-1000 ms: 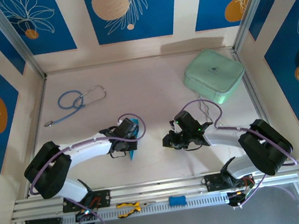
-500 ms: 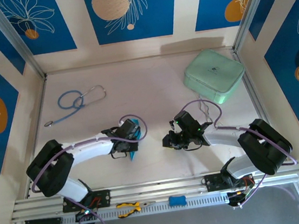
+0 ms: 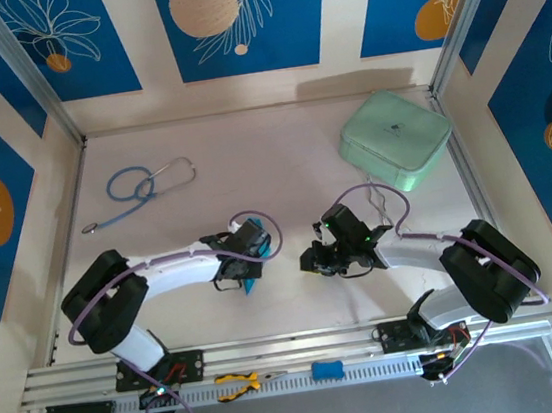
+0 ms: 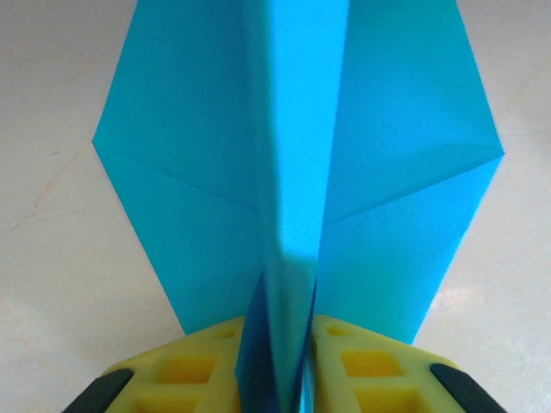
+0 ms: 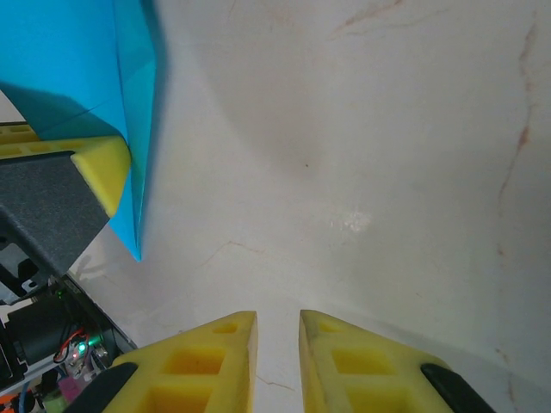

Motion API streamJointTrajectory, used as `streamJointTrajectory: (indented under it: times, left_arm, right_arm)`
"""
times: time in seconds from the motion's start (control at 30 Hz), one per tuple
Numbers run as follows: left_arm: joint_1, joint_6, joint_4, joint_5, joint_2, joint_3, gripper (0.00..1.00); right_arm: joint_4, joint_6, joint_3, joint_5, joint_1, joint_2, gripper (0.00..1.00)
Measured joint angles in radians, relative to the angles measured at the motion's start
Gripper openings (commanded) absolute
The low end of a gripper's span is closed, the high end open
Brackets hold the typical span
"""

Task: Fold a paper plane with a square sheet of paper (pick it up from the middle)
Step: Move the paper plane to the center of the table.

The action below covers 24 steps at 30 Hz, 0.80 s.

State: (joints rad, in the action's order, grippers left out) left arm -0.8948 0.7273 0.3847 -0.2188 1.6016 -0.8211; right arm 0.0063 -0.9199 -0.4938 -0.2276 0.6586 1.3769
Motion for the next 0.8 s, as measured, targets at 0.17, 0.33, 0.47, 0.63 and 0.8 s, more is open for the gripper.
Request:
streamJointTrajectory:
  times: [0.17, 0.33, 0.47, 0.63, 0.8]
  left_arm:
    - [-0.052, 0.050, 0.027, -0.066, 0.064, -0.063, 0.34]
    - [-0.090, 0.103, 0.031, -0.106, 0.113, -0.112, 0.45]
    - [-0.096, 0.147, 0.026, -0.112, 0.117, -0.115, 0.49]
    - [-0.097, 0.199, 0.024, -0.112, 0.116, -0.115, 0.49]
    - [-0.097, 0.250, 0.027, -0.113, 0.114, -0.117, 0.49]
  right_arm:
    - [-0.035, 0.014, 0.000, 0.015, -0.019, -0.070, 0.24]
    - [-0.063, 0.028, 0.010, 0.022, -0.075, -0.174, 0.25]
    - [-0.087, 0.037, 0.023, 0.021, -0.113, -0.233, 0.26]
    - [-0.103, 0.052, 0.029, 0.014, -0.134, -0.242, 0.26]
    - [-0.111, 0.060, 0.032, 0.009, -0.136, -0.242, 0.26]
